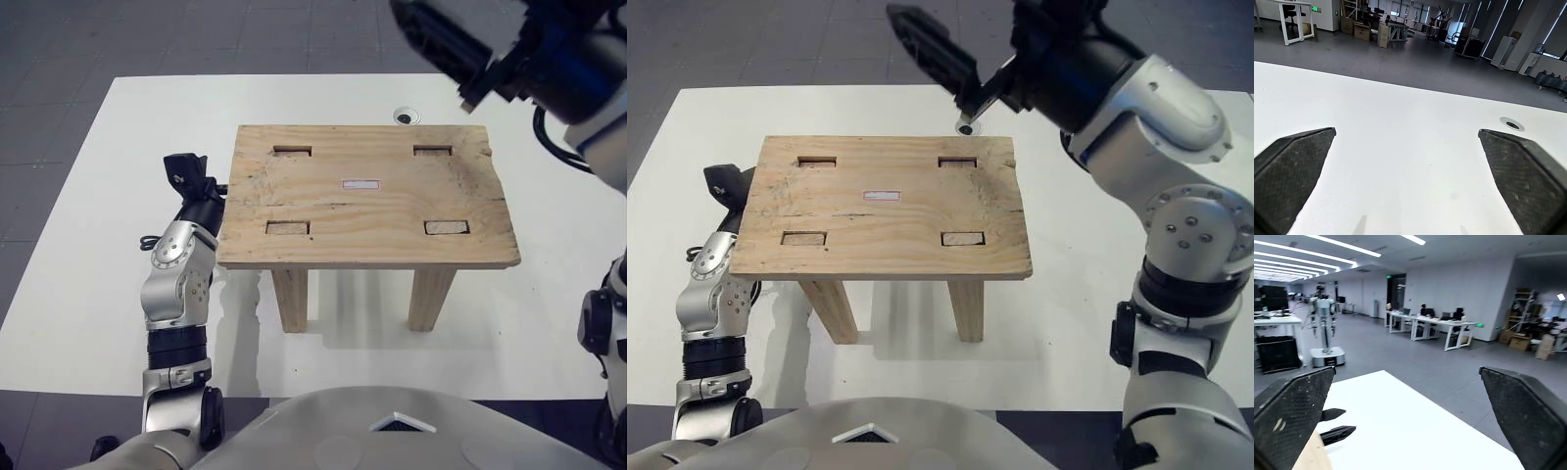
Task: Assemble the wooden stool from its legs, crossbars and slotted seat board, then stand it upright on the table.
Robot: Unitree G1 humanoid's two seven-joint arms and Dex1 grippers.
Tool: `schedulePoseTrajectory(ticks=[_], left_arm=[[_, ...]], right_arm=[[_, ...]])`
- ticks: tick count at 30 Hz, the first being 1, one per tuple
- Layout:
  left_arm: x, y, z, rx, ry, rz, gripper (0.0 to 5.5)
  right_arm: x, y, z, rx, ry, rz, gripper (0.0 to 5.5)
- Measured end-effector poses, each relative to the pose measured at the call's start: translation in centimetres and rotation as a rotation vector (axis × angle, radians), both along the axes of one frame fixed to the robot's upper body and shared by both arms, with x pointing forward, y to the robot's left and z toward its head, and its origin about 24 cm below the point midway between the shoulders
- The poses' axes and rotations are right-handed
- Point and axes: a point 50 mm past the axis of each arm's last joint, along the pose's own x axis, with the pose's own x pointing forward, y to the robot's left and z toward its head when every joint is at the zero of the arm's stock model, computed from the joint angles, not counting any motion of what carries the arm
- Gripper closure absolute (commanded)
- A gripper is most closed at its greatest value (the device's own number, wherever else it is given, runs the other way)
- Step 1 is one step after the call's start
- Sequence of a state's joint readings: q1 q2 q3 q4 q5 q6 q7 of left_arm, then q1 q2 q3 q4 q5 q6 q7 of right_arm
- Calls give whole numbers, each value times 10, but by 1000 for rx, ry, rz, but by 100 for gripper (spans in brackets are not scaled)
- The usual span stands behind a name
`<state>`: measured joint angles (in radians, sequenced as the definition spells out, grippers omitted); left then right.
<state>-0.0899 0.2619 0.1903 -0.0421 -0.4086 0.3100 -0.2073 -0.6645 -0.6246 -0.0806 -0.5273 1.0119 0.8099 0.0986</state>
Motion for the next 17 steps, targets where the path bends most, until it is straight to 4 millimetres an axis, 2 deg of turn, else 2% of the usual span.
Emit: schedulePoseTrajectory(ticks=[1, 3, 4, 7, 11, 14, 17], left_arm=[[1, 0, -1, 14, -1, 5, 6], [5, 1, -6, 31, 4, 18, 6], [8, 2, -10, 44, 13, 30, 6], [10, 8, -22, 46, 45, 80, 6], [12, 4, -26, 28, 18, 88, 6], [12, 3, -27, 27, -10, 85, 6], [12, 1, -34, 67, -3, 70, 6]], right_arm=[[1, -7, -4, 22, -12, -54, 0], [7, -22, -25, 30, 3, -195, 0], [11, -32, -42, 29, 28, -279, 0], [20, -59, -118, -9, 175, -559, 0], [21, -70, -174, -91, 190, -760, 0], [16, -71, -207, -118, 238, -757, 0], [9, -77, -225, -87, 252, -762, 0]])
